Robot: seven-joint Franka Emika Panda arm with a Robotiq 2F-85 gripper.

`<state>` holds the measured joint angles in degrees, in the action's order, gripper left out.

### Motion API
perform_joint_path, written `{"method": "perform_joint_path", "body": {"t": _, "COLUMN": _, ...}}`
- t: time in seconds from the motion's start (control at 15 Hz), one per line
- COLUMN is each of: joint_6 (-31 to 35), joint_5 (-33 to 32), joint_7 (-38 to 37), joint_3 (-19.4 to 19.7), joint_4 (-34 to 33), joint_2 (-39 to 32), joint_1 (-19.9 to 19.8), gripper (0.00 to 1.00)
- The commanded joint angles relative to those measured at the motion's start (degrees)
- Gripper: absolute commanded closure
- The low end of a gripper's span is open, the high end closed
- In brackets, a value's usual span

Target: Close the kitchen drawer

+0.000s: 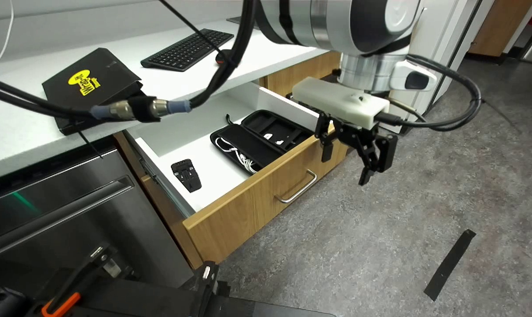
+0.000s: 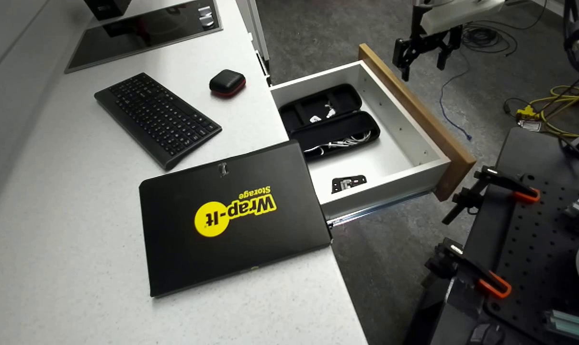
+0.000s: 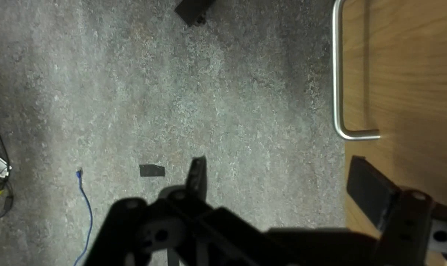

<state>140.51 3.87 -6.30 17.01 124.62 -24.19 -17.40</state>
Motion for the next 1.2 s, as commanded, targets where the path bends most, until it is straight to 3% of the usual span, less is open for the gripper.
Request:
{"method": "perform_joint_path", "body": {"t": 0.0, "joint_6": -0.04, "joint_5": 3.36, "joint_7": -4.98, "joint_3": -0.93, "joint_4": -9.35, "joint_2": -11.32, "joint_1": -0.86, "gripper": 0.00}}
{"method": "perform_joint_path", "body": {"t": 0.53, "joint_6": -4.40, "joint_5": 6.38, "joint_7": -4.58, "joint_3": -6.74, "joint_4": -17.10, "joint_2": -16.42, "joint_1": 1.44, "gripper": 0.00}}
{"method": "perform_joint_path", "body": {"t": 0.93, "joint_6": -15.62, "joint_5": 7.47, "joint_7": -4.95, "joint_3": -12.56, "joint_4": -26.97, "joint_2": -19.14, "joint_1": 4.76, "gripper": 0.00}}
{"method": "perform_joint_path", "body": {"t": 1.0, "joint_6": -10.88, "joint_5": 6.15, "joint_7": -3.86, "joint_3": -10.80, "joint_4": -21.63, "joint_2": -17.05, "joint_1": 4.71, "gripper": 0.00}}
{"method": "perform_joint_path", "body": {"t": 1.13, "joint_6": -13.51, "joint_5": 6.79, "joint_7": -4.23, "joint_3": -11.79, "joint_4": -24.26, "joint_2": -17.61, "joint_1": 5.76, "gripper": 0.00}}
